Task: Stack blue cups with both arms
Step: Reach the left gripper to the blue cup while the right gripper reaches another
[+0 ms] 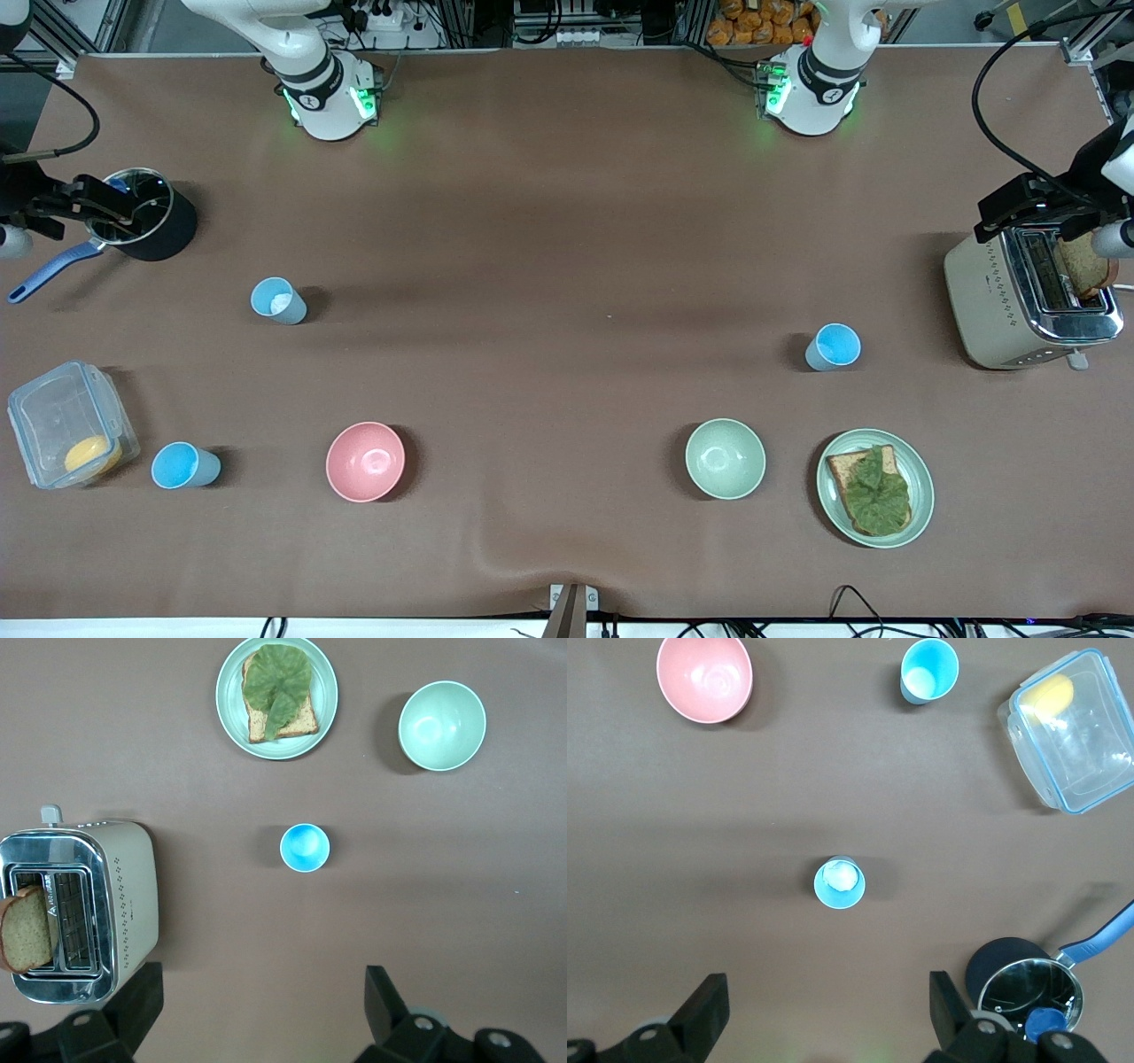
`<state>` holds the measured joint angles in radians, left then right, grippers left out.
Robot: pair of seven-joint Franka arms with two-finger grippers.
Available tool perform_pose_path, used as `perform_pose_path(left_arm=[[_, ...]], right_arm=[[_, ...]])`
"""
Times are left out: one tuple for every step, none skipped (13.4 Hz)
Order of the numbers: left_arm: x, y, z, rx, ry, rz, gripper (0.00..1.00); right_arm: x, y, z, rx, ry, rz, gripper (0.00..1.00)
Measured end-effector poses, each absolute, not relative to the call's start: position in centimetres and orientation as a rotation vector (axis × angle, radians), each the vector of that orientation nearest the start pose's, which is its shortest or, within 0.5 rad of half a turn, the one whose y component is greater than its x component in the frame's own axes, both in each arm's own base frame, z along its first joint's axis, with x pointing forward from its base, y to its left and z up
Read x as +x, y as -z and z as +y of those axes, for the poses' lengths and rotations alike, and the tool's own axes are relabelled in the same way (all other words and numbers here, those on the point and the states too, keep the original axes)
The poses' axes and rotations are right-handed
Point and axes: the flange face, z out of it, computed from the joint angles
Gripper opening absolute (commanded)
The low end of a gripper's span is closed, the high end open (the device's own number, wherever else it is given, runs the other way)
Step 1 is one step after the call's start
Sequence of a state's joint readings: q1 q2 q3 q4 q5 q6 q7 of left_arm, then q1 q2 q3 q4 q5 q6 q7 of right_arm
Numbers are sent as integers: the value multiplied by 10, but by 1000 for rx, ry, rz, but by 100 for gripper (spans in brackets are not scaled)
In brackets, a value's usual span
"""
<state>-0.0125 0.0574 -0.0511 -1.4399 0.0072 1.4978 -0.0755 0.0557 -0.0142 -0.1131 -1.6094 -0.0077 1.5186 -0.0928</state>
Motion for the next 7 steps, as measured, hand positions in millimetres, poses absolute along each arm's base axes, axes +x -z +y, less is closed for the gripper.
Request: perform_pose_path(left_arm=[[564,-647,-34,-3137,0,-20,100],[564,-647,-34,-3137,-2,-20,100],[565,-646,-34,-3137,-4,-20,100],[565,-644,-34,-3137,-8,-21,100],[567,-640,-34,-3137,-22,-21,100],[570,-631,-34,-3135,-53,-21,100],[577,-613,-34,-3133,-102,-19,100]], right_arm=[[543,-610,-32,-3140,-120,-40,100],[543,-610,-32,-3141,-119,-22,100],[543,-610,-32,-3141,-119,-16,100],[543,-610,-31,-3141,-119,-13,100],[543,-610,-31,-3141,-119,-12,100],[543,-610,-31,-3141,-119,-11,100],[543,-610,-31,-3141,-120,-11,100]])
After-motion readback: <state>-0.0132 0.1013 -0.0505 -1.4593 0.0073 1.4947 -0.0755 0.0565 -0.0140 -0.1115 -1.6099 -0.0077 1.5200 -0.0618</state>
